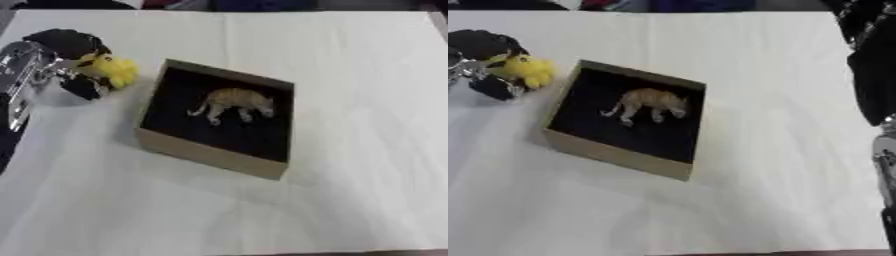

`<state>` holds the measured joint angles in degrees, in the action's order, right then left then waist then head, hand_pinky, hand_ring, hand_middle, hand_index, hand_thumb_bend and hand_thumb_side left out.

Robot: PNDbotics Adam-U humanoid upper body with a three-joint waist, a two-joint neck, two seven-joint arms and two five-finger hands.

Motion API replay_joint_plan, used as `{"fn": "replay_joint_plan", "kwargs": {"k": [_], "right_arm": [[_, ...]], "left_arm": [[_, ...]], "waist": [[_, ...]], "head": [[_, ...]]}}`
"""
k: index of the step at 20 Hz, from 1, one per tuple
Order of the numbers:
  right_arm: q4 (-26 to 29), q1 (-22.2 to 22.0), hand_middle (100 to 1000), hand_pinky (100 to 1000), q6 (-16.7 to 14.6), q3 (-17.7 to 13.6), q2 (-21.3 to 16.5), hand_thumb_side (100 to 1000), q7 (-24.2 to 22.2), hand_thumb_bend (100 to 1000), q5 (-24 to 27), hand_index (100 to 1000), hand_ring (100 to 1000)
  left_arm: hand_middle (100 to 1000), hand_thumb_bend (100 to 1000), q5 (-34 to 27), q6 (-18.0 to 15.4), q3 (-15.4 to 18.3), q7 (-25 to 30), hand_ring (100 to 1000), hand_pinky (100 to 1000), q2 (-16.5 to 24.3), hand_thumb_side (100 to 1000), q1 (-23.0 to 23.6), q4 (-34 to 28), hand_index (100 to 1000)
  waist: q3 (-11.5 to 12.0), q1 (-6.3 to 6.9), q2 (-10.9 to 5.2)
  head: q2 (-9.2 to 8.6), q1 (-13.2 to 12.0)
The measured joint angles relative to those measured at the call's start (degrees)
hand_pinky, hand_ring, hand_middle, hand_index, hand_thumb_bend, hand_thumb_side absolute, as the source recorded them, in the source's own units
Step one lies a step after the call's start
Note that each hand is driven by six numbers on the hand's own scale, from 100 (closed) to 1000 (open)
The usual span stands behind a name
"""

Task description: Pick up objects on the table and place them in the box.

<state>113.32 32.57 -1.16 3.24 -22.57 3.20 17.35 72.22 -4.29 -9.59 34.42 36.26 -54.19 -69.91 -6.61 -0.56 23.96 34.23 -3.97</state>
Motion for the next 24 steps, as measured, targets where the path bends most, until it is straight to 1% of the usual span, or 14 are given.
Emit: {"fn": "replay_joint_plan", "kwargs": {"k": [4, 7, 12, 18, 21, 24], "right_arm": [[0.0, -0.1, 626, 977, 0.1, 0.0, 0.0, 1000, 0.0, 100, 0.0, 960, 827], [0.0, -0.4, 626, 978, 0.2, 0.0, 0.0, 1000, -0.1, 100, 0.0, 960, 827], [0.0, -0.9, 626, 979, 0.2, 0.0, 0.0, 1000, -0.1, 100, 0.2, 960, 827], [0.0, -1.3, 626, 978, 0.2, 0.0, 0.0, 992, -0.1, 100, 0.4, 959, 827], [0.0, -1.4, 626, 978, 0.2, 0.0, 0.1, 984, -0.1, 100, 0.4, 960, 827], [0.0, -1.8, 626, 978, 0.2, 0.0, 0.1, 989, -0.1, 100, 0.5, 960, 827]], "left_arm": [[786, 100, 0.4, 0.3, 0.0, -0.9, 828, 702, 0.0, 476, 0.0, 0.0, 867], [776, 100, 0.4, 0.3, -0.1, -1.0, 819, 692, 0.0, 476, 0.0, -0.1, 857], [756, 100, 0.3, 0.3, -0.3, -0.7, 804, 670, 0.0, 496, 0.0, -2.2, 840], [742, 100, -0.3, 0.3, -0.8, -0.7, 787, 651, 0.1, 520, 0.0, -6.9, 825], [734, 100, -0.9, 0.3, -1.6, -0.2, 777, 619, 0.1, 531, 0.0, -10.2, 818], [735, 100, -1.7, 0.6, -2.4, 0.5, 777, 617, 0.0, 547, 0.0, -14.2, 818]], "waist": [[0.0, 0.05, 0.0], [0.3, 0.06, -0.13], [0.7, 0.09, -1.21], [0.9, 0.09, -2.41], [1.0, 0.09, -2.8], [1.3, 0.13, -3.27]], "head": [[0.0, 0.0], [0.11, 0.1], [0.84, 0.4], [1.55, 0.7], [1.98, 1.0], [2.36, 1.4]]}}
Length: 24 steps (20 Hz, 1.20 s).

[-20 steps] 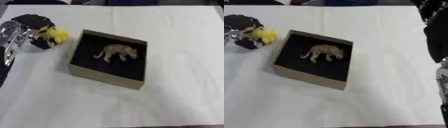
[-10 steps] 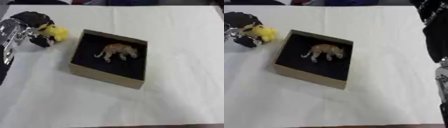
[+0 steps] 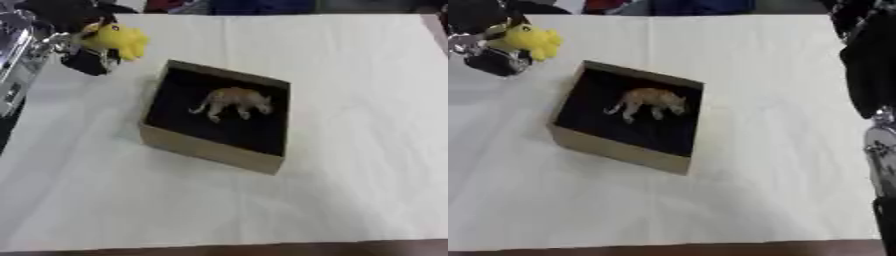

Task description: Pick up objects on the table and place them in the box.

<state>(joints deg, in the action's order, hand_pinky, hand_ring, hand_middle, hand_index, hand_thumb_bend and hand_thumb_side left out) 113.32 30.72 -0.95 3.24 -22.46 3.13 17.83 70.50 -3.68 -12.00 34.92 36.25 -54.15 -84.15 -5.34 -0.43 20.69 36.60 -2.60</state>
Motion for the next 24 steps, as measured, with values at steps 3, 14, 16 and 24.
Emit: {"fn": "replay_joint_plan", "kwargs": {"k": [3, 14, 16, 24], "right_arm": [[0.0, 0.0, 626, 979, 0.0, 0.0, 0.2, 988, 0.0, 100, 0.0, 960, 827], [0.0, -1.1, 627, 979, 0.2, 0.0, 0.5, 981, 0.1, 100, 0.2, 960, 828], [0.0, -1.3, 627, 979, 0.3, 0.0, 0.5, 981, 0.2, 100, 0.2, 960, 828], [0.0, -1.5, 627, 982, 0.5, 0.0, 0.9, 980, 0.5, 100, 0.2, 960, 827]], "left_arm": [[731, 100, -0.5, 0.4, -0.8, 0.8, 773, 608, -0.7, 559, 0.2, -4.0, 814], [705, 100, 0.7, 0.2, -4.0, 4.2, 770, 607, -7.6, 582, 0.8, -17.7, 793], [696, 100, 0.6, -0.6, -5.1, 5.1, 768, 605, -8.6, 584, 1.1, -19.8, 786], [684, 100, -0.5, -1.6, -8.0, 8.1, 760, 589, -11.7, 587, 3.6, -23.2, 775]], "waist": [[0.2, 0.14, -0.36], [1.4, 0.67, -2.15], [1.5, 0.74, -2.39], [1.6, 0.78, -2.71]], "head": [[0.22, 0.4], [1.79, 1.8], [2.19, 1.9], [2.68, 2.7]]}}
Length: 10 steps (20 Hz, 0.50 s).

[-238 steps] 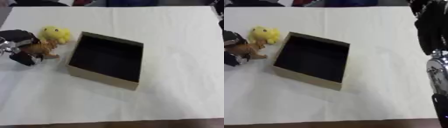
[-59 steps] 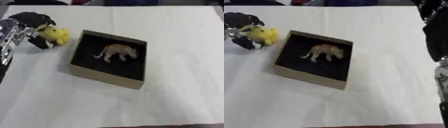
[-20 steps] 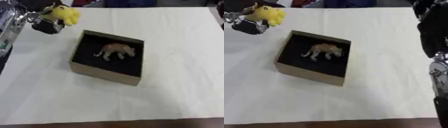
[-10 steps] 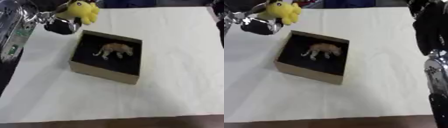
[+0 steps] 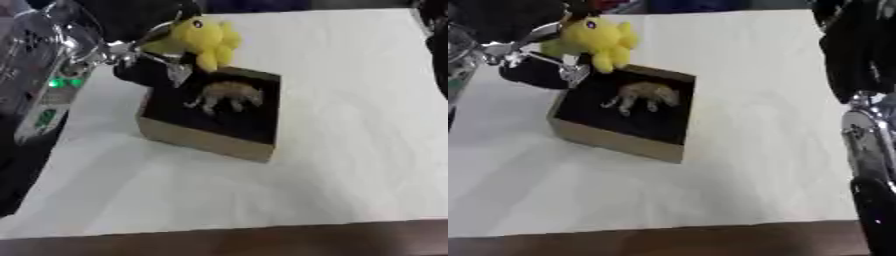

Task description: Pick up objects on the table and place them in the box.

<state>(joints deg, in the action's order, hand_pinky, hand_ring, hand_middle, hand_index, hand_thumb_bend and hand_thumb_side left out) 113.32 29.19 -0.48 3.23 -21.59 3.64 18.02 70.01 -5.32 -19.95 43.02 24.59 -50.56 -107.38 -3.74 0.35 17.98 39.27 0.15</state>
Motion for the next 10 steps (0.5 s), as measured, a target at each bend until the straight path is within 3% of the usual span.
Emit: {"fn": "replay_joint_plan", "kwargs": {"k": [10], "right_arm": [[0.0, 0.0, 627, 985, 0.0, 0.0, 0.1, 987, 0.1, 100, 0.0, 961, 827]], "left_arm": [[735, 100, 1.8, 0.7, -2.6, 0.0, 786, 616, -3.6, 660, 0.9, 6.3, 819]], "waist": [[-0.6, -0.11, 0.34]], "head": [[-0.01, -0.3]]}}
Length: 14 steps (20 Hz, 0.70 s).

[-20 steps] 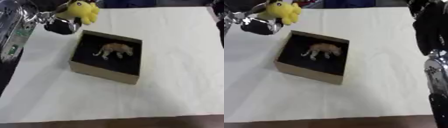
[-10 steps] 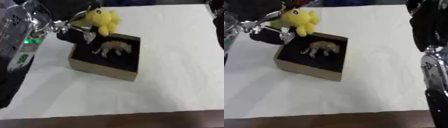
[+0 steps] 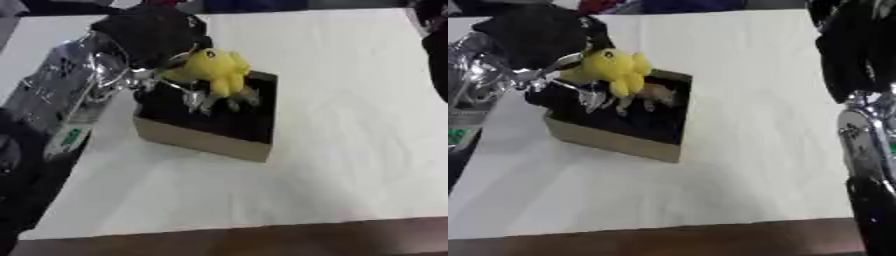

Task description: Pick up objects on the table and place them in the box.

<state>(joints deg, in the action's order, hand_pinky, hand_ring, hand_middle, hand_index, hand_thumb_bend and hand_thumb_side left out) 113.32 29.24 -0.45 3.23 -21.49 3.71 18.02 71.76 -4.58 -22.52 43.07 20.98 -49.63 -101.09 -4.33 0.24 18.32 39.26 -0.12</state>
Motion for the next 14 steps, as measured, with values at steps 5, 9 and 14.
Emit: {"fn": "replay_joint_plan", "kwargs": {"k": [5, 9, 14], "right_arm": [[0.0, 0.0, 627, 986, 0.1, 0.0, 0.0, 994, 0.1, 100, 0.0, 962, 827], [0.0, 0.0, 626, 986, 0.2, 0.0, 0.0, 986, 0.1, 100, 0.0, 962, 827], [0.0, 0.0, 627, 986, 0.2, 0.0, 0.0, 987, 0.2, 100, 0.0, 961, 827]], "left_arm": [[793, 324, 1.8, -0.2, -0.5, -0.7, 841, 691, -0.4, 730, 0.1, 2.3, 864], [831, 658, 3.3, -0.6, -0.6, -0.7, 885, 762, -0.4, 781, 0.1, 2.6, 901], [846, 854, 5.5, -1.6, -0.5, 1.0, 901, 786, -0.4, 840, 0.2, 2.5, 917]], "waist": [[0.0, 0.04, 0.05], [0.0, 0.02, 0.05], [0.4, -0.04, 0.05]], "head": [[-0.02, -0.1], [-0.05, -0.1], [-0.02, -0.2]]}}
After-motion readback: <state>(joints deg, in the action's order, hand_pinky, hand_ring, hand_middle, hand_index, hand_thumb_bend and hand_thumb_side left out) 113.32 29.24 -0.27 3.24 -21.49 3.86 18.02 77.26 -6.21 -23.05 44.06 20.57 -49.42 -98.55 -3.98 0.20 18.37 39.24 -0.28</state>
